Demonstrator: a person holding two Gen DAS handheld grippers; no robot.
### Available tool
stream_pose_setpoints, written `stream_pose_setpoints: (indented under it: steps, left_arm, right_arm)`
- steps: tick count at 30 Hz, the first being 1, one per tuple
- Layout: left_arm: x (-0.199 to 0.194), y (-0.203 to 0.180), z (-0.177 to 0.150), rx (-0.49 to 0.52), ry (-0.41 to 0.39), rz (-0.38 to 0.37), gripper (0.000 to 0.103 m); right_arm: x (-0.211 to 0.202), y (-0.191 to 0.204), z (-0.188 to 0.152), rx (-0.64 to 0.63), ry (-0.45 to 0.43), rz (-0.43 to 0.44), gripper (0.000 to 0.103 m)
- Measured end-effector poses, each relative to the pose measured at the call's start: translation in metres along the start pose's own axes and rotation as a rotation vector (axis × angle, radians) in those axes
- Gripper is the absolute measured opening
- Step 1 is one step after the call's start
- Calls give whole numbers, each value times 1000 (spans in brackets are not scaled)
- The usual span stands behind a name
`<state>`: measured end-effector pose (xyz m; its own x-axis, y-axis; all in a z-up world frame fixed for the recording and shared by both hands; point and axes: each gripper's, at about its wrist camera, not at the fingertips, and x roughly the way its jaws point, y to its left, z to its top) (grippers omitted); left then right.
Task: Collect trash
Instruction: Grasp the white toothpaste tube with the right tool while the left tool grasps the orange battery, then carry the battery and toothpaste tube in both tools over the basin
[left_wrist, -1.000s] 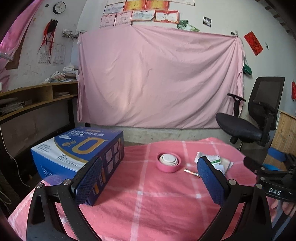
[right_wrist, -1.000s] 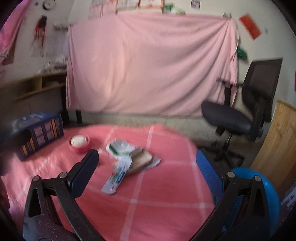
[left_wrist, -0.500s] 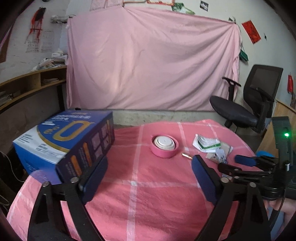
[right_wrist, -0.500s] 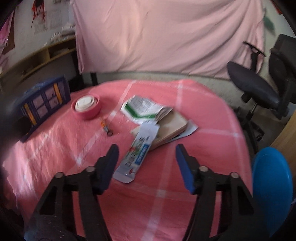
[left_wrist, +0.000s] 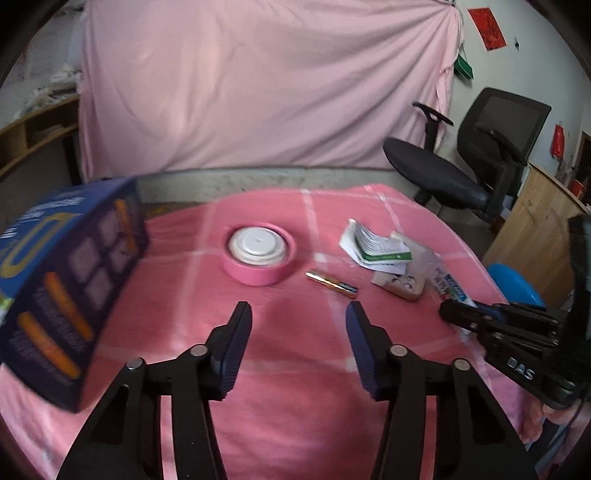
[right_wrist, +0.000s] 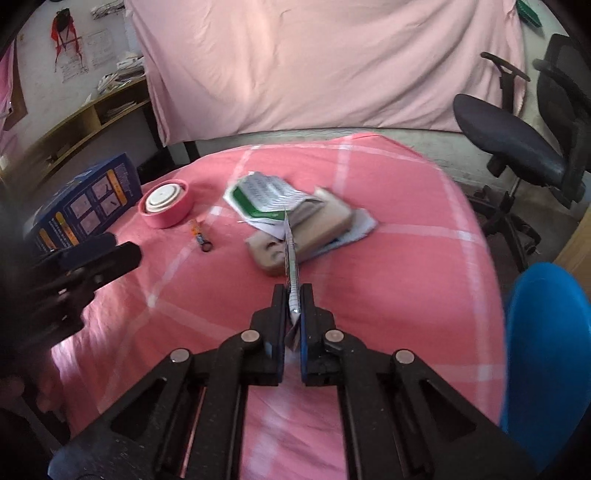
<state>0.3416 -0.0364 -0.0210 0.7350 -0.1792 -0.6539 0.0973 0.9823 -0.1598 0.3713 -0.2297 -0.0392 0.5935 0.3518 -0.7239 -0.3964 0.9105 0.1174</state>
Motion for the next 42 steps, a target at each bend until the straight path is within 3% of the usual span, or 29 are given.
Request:
stream_pose_setpoints:
  steps: [8, 14, 16, 18, 27, 34, 42]
  left_arm:
    - [34, -18, 24, -26, 70, -42, 43]
    - [50, -24, 34, -68, 106, 3, 27]
    - [51, -25, 34, -66, 110, 24, 12]
    - [48, -23, 31, -72, 110, 31, 8]
    - [17, -28, 10, -58, 80, -26, 7]
    - [-24, -45, -2, -13, -44, -51, 7]
    - [-78, -84, 7, 73, -254, -71, 7]
  right_arm:
    - [-10, -26, -7, 87, -14, 41, 34]
    - [-11, -26, -6, 94, -20, 48, 34]
    - [-11, -27, -7, 93, -21, 49, 34]
    - [-11, -26, -8, 93, -20, 49, 34]
    - [-17, -21, -12, 90, -41, 60, 34]
    - [-48, -23, -14, 100, -197, 67, 34]
    - [-112, -31, -19, 94, -500, 12, 34]
